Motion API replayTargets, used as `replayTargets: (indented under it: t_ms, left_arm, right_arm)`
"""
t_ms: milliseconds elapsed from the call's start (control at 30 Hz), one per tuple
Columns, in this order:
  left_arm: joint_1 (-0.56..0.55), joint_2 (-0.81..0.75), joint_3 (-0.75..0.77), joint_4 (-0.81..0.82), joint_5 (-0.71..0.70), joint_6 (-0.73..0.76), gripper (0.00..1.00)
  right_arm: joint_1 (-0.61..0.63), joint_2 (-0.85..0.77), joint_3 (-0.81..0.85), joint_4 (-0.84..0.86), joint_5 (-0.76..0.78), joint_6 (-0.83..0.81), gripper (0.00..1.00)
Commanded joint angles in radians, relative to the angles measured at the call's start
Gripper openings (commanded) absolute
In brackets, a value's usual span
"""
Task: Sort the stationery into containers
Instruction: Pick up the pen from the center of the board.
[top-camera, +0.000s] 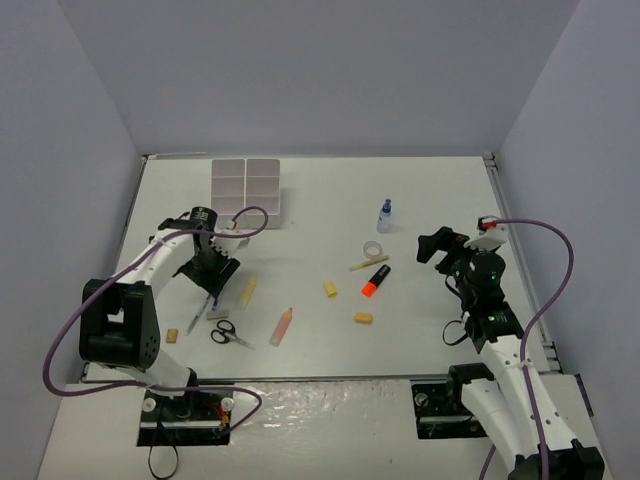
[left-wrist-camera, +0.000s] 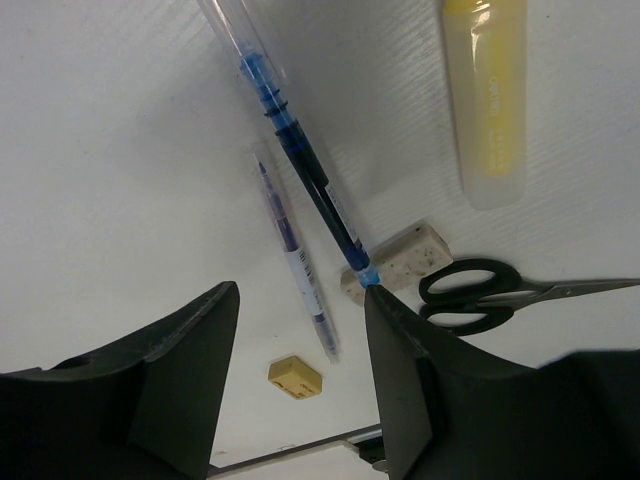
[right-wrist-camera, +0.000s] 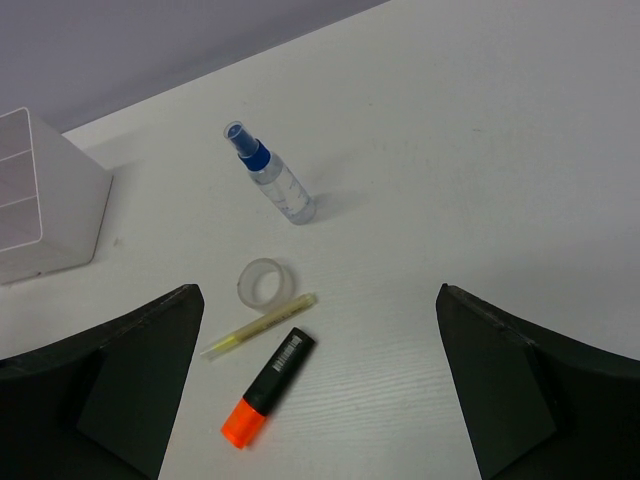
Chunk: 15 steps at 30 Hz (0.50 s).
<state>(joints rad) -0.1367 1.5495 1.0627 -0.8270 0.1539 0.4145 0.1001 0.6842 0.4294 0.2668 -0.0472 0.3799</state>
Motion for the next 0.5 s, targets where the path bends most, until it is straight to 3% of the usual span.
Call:
replayTargets:
  t_ms: [0,467]
  left_arm:
    - [0.041,0.061,0.055,0.028,0.01,-0.015,0.45]
    - [0.074,0.089,0.009,0.093,0.012,-0.016,0.44]
  right_arm:
    - [0.009,-0.005,0.058,0.046,0.027,-0.016,1.0]
    - [0.009,-0.008,0.057,0.029,0.044,-0.026,1.0]
